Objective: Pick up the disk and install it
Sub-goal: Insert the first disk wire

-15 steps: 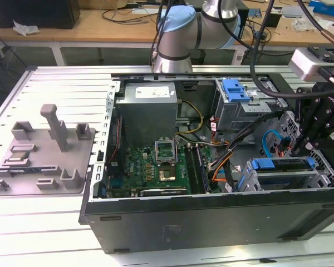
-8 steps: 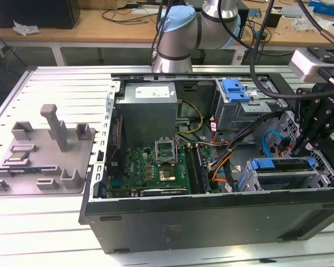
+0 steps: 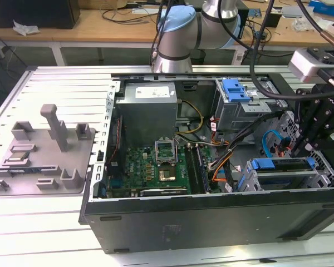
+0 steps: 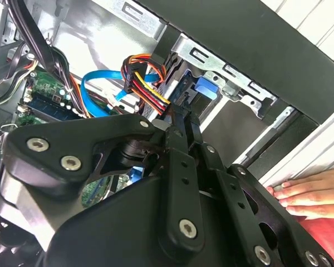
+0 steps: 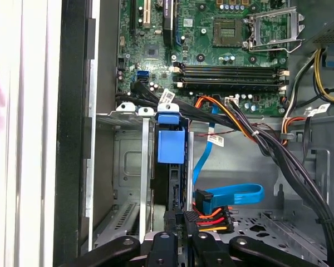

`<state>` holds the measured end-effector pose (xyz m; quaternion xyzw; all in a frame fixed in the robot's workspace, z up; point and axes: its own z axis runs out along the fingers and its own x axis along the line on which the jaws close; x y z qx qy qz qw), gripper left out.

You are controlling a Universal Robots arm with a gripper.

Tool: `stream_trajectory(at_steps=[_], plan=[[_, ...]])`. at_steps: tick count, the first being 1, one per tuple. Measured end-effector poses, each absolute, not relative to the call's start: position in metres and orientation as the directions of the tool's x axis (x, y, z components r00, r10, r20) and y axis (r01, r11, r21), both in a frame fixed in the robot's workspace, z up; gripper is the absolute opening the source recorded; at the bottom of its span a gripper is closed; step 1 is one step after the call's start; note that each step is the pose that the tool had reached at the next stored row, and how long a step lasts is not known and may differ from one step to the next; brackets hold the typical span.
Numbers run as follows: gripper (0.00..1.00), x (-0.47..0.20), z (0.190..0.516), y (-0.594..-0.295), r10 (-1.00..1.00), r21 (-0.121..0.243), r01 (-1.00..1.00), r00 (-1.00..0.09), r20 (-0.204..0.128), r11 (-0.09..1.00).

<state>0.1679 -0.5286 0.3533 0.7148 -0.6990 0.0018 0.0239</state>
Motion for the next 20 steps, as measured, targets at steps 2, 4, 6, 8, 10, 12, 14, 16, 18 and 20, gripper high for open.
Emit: stream_trajectory(at_steps=[2,4,6,8,10,12,14,16,18,20], plan=[[0.16,0.1679,0.3528,-0.5286,-0.999,0.032,-0.999,0.023,0.036,-0.022],[0.16,0.1679,0.3523,-0.5286,-0.999,0.032,-0.999,0.024,0.036,-0.023],[0.16,0.1679,0.3517,-0.5286,-0.999,0.032,-0.999,0.024,0.036,-0.023],[0.16,0.1679,0.3512,-0.5286,-0.999,0.032,-0.999,0.025,0.036,-0.024],[0.16,0.1679,0.3508,-0.5286,-0.999,0.032,-0.999,0.025,0.036,-0.024],[0.16,0.1679,0.3502,-0.5286,-0.999,0.032,-0.999,0.025,0.036,-0.024],[0.16,0.1679,0.3499,-0.5286,-0.999,0.032,-0.999,0.026,0.036,-0.025],[0.16,0.1679,0.3493,-0.5286,-0.999,0.032,-0.999,0.026,0.036,-0.025],[0.16,0.1679,0.3491,-0.5286,-0.999,0.032,-0.999,0.026,0.036,-0.025],[0.16,0.1679,0.3486,-0.5286,-0.999,0.032,-0.999,0.027,0.036,-0.025]])
